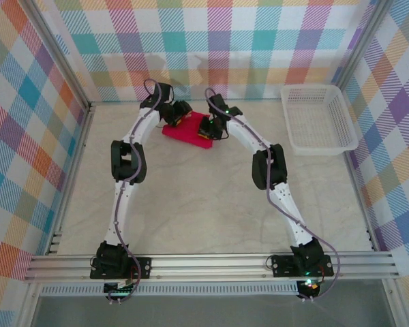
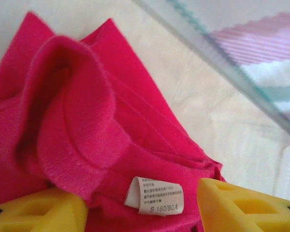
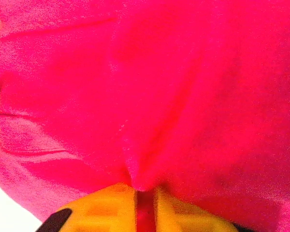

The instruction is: Fold the inside-out t-shirt

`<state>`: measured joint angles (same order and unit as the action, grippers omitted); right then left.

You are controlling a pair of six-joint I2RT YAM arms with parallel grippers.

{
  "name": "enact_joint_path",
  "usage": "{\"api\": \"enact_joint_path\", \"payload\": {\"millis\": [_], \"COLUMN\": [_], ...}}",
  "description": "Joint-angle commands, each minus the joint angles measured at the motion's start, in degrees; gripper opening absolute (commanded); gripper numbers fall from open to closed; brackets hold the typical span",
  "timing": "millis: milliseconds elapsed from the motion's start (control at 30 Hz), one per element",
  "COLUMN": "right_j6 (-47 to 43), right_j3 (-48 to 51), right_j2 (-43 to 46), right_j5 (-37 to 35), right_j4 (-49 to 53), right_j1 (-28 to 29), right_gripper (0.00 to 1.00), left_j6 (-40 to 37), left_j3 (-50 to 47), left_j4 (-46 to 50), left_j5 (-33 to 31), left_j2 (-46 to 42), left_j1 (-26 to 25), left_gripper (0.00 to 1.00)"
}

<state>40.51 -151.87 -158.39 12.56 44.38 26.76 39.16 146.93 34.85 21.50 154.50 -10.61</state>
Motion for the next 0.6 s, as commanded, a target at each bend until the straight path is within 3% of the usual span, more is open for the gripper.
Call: {"api": "enact_joint_path", "payload": {"millis": [0, 67, 133, 233, 300, 500, 567], "right_j6": [-7.8, -10.7, -13.8, -16.8, -18.6, -24.2, -28.7], "right_j3": [-5.5, -1.1, 5.0, 15.0, 24.6, 60.2, 72.7], "right_j2": [-4.1, 0.4, 6.4, 17.4, 26.6, 54.5, 62.4], "right_j5": [3.7, 6.4, 7.4, 5.0, -0.3, -17.8, -25.3], "right_j4": [6.7, 1.9, -1.9, -4.6, -6.8, -22.4, -27.9], "right_j1": [-3.7, -4.4, -4.4, -4.2, -4.0, -4.2, -4.2], "right_gripper": [0.24, 0.32, 0.53, 0.74, 0.84, 1.00, 1.00], "left_j6": [-0.4, -4.7, -8.7, -15.8, -20.5, -31.6, -35.1], "left_j3": [6.1, 4.5, -0.6, -14.4, -26.7, -62.7, -75.0], "left_j4": [1.5, 1.8, 2.3, -0.2, -3.7, -18.3, -24.0], "left_j5": [1.9, -1.2, -4.5, -11.7, -18.4, -26.9, -31.7], "left_j2": [0.5, -3.7, -9.3, -20.9, -29.8, -54.4, -62.3], "left_j1": [2.2, 2.3, 2.1, 1.5, 1.0, 0.3, 0.2], "left_gripper": [0.69, 0.89, 1.00, 1.00, 1.00, 1.00, 1.00]}}
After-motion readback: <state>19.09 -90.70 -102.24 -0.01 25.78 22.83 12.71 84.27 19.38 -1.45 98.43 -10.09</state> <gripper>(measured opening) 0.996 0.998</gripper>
